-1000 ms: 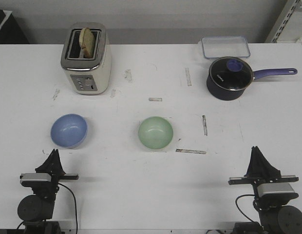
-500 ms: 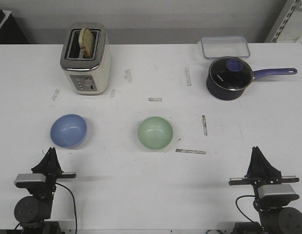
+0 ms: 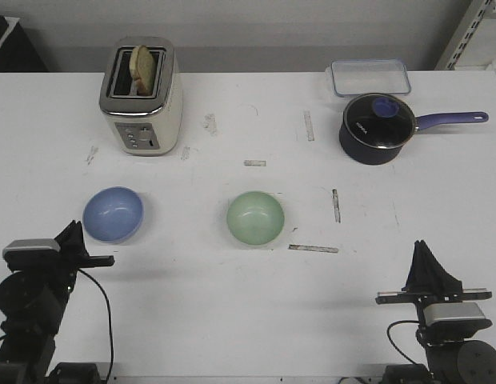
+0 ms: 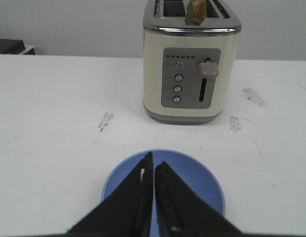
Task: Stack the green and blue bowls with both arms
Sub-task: 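Move the left gripper forward to the light blue bowl's rim, then close the left gripper on the rim of the light blue bowl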
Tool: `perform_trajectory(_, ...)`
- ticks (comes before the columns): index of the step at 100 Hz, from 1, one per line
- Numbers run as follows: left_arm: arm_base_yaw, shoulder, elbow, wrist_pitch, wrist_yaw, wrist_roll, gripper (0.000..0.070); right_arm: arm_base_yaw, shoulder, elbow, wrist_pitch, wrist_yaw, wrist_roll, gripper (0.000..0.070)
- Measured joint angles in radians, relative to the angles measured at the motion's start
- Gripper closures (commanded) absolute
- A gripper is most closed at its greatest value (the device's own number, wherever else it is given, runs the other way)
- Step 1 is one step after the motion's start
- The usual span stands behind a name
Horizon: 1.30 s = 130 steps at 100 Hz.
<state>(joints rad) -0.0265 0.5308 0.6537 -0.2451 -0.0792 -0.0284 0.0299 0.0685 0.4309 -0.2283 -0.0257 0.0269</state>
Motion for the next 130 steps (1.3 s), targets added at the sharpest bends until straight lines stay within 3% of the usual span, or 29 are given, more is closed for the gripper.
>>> perform_trajectory(32, 0.000, 0.385, 0.306, -0.331, 0.005, -0.080, 0.0699, 0.000, 0.000, 0.000, 0.000, 0.000, 0.000, 0.0691)
perform_trajectory(44, 0.007, 0.499, 0.397, -0.451, 0.060, -0.137, 0.0699, 0.000, 0.000, 0.000, 0.000, 0.000, 0.000, 0.0691)
perform_trajectory(69, 0.048, 0.663, 0.579, -0.662, 0.084, -0.250, 0.0699, 0.000, 0.000, 0.000, 0.001, 0.000, 0.000, 0.0691)
perform_trajectory(85, 0.135, 0.746, 0.636, -0.735, 0.098, -0.280, 0.0699, 0.000, 0.000, 0.000, 0.001, 0.000, 0.000, 0.0691)
perform_trajectory(98, 0.190, 0.811, 0.645, -0.753, 0.173, -0.285, 0.0688, 0.000, 0.000, 0.000, 0.001, 0.000, 0.000, 0.0691)
perform_trajectory(103, 0.214, 0.835, 0.645, -0.754, 0.214, -0.285, 0.0637, 0.000, 0.000, 0.000, 0.001, 0.000, 0.000, 0.0691)
perform_trajectory(119, 0.277, 0.898, 0.645, -0.747, 0.243, -0.270, 0.0319, 0.000, 0.000, 0.000, 0.001, 0.000, 0.000, 0.0691)
perform_trajectory(130, 0.293, 0.930, 0.645, -0.742, 0.245, -0.244, 0.0240, 0.000, 0.000, 0.000, 0.001, 0.000, 0.000, 0.0691)
